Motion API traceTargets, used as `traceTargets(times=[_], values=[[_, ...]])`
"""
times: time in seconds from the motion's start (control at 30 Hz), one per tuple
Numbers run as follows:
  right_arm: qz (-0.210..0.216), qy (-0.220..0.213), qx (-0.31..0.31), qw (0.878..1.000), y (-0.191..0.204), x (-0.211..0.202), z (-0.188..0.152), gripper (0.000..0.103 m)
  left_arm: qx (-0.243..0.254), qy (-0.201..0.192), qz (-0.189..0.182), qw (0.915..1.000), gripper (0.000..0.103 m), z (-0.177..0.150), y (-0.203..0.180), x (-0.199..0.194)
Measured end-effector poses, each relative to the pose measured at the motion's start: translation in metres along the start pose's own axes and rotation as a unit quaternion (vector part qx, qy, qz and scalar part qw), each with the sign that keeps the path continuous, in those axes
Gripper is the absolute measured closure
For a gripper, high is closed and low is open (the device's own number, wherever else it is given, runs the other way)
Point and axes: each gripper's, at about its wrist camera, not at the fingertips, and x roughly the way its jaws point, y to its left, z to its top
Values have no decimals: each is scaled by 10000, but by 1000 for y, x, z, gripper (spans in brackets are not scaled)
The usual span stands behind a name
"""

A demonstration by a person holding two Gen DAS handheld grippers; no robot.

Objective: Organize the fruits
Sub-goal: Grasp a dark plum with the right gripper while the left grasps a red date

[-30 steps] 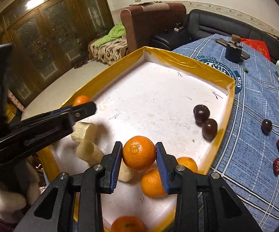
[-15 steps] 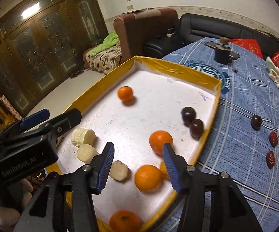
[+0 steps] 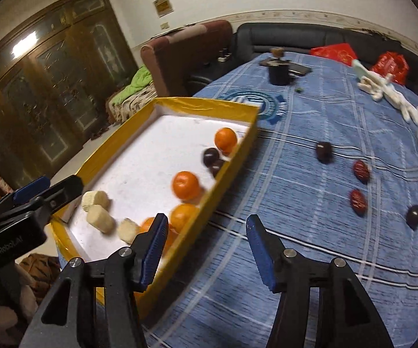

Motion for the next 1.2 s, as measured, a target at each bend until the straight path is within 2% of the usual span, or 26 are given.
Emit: traceTargets(times=[0.23,0.43,0.57,0.8,0.87,1.1,1.2], values=[[-461,-273,387,9978,-62,-34,-4,41,76,23,-254,9996,12,0,-12,-5],[-1165,-467,1142,9855,-150,-65,-5,41,172,145,-643,9977,13,1,-34,4],[-1352,-406,1418,9798,-185,-65,-5,42,308,363,-924,9946,13,3,-58,16],[-1451,-110,1379,9797,-198,-38,-4,42,685,670,-1164,9886,13,0,-103,33],[-1675,-150,1264,9776,-196,-34,-4,38,771,771,-1251,9861,13,-1,-115,37],[-2053,40,1186,9715,-209,-23,-8,38,962,1033,-1566,9775,13,-1,-161,58],[-1963,48,1319,9716,-218,-25,-11,43,1032,1149,-1702,9732,13,-3,-181,68]])
